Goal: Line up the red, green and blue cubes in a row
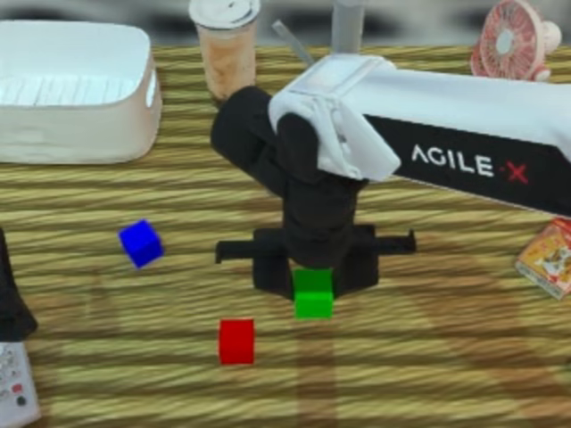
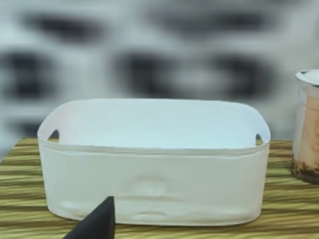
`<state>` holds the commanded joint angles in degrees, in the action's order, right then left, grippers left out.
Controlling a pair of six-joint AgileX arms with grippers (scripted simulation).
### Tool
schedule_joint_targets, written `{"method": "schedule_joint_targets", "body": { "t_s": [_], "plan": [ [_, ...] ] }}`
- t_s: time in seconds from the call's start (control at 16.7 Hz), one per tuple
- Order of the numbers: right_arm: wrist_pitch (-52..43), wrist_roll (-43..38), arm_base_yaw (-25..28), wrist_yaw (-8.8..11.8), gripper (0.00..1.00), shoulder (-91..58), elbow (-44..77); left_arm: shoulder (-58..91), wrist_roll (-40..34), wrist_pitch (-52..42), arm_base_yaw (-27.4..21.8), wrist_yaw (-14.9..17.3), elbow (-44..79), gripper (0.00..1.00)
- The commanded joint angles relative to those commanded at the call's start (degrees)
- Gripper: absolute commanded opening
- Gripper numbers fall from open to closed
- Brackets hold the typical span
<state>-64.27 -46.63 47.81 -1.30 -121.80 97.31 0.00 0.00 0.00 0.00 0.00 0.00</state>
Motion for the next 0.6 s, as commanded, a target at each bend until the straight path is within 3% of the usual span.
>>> {"method": "schedule_joint_targets", "body": {
  "t_s": [0.6],
  "plan": [
    [4.81,-2.43,0.96,0.1,0.0,-0.01,-4.53,0.0,0.0,0.0,0.0,0.0,0.0,1.0]
  ]
}}
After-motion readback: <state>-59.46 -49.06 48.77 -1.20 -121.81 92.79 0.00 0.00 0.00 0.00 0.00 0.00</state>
